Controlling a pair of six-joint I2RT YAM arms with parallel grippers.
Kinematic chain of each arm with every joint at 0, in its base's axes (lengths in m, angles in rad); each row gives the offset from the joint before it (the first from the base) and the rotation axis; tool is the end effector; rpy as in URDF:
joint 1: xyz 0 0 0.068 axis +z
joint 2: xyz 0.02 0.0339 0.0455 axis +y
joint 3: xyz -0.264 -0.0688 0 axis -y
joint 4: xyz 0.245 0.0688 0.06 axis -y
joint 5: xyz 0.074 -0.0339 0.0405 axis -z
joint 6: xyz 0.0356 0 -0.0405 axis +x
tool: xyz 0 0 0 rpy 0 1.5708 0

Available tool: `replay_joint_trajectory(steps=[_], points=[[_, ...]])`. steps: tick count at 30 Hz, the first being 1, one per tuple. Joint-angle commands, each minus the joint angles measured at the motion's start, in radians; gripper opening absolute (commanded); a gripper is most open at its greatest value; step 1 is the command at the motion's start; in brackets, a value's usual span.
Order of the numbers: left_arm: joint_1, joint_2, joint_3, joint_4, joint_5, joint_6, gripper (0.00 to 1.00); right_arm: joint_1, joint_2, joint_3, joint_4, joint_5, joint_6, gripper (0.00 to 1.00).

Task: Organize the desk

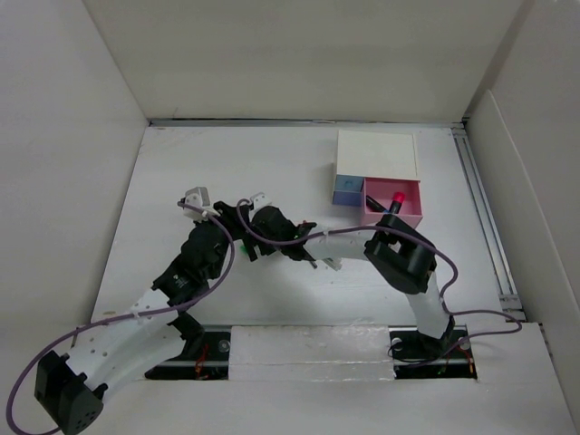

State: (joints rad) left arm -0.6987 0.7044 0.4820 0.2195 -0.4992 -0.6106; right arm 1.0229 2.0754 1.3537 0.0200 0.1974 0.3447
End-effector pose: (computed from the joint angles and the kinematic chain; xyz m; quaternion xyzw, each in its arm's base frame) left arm 0.1459 -0.1003 0.2886 -0.1440 0.6932 -0.2778 0.6493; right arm 0.2426 0.3842 0.1575 -0.2611 0.8650 0.1954 0.3812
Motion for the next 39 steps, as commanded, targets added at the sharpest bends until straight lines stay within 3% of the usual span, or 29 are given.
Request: replay_joint_trajectory(steps=[1, 6, 18, 19, 23, 25, 29, 31, 33, 35, 36, 39], points=[[-0.004, -0.031, -0.006, 0.044, 0.013, 0.018, 0.28, 0.016, -0.02, 0.032, -0.032, 0.051, 0.002, 0.9], [-0.004, -0.052, -0.011, 0.057, 0.04, 0.015, 0.28, 0.016, 0.003, 0.089, 0.001, -0.015, 0.052, 0.99], [-0.004, -0.092, -0.025, 0.037, 0.028, 0.008, 0.28, 0.016, 0.115, 0.248, -0.011, -0.047, 0.06, 0.99], [-0.004, -0.112, -0.028, 0.035, 0.018, 0.008, 0.28, 0.016, 0.129, 0.255, -0.017, -0.039, 0.054, 0.93], [-0.004, -0.144, -0.04, 0.032, 0.005, 0.008, 0.28, 0.034, 0.115, 0.22, -0.058, 0.045, 0.034, 0.9], [-0.004, -0.144, -0.042, 0.043, 0.004, 0.011, 0.28, 0.034, 0.098, 0.19, -0.069, 0.098, 0.034, 0.8], [-0.004, -0.129, -0.028, 0.037, -0.002, 0.02, 0.28, 0.045, 0.08, 0.16, -0.106, 0.171, 0.017, 0.74], [-0.004, -0.132, -0.026, 0.037, -0.012, 0.021, 0.28, 0.054, 0.072, 0.136, -0.109, 0.184, 0.011, 0.66], [-0.004, -0.137, -0.028, 0.037, -0.018, 0.025, 0.28, 0.054, 0.066, 0.124, -0.118, 0.204, -0.003, 0.51], [-0.004, -0.141, -0.028, 0.037, -0.033, 0.026, 0.28, 0.054, 0.069, 0.119, -0.141, 0.22, -0.018, 0.47], [-0.004, -0.14, -0.028, 0.032, -0.038, 0.026, 0.28, 0.054, 0.077, 0.117, -0.147, 0.233, -0.021, 0.35], [-0.004, -0.14, -0.029, 0.027, -0.05, 0.026, 0.28, 0.054, 0.071, 0.108, -0.16, 0.252, -0.027, 0.25]])
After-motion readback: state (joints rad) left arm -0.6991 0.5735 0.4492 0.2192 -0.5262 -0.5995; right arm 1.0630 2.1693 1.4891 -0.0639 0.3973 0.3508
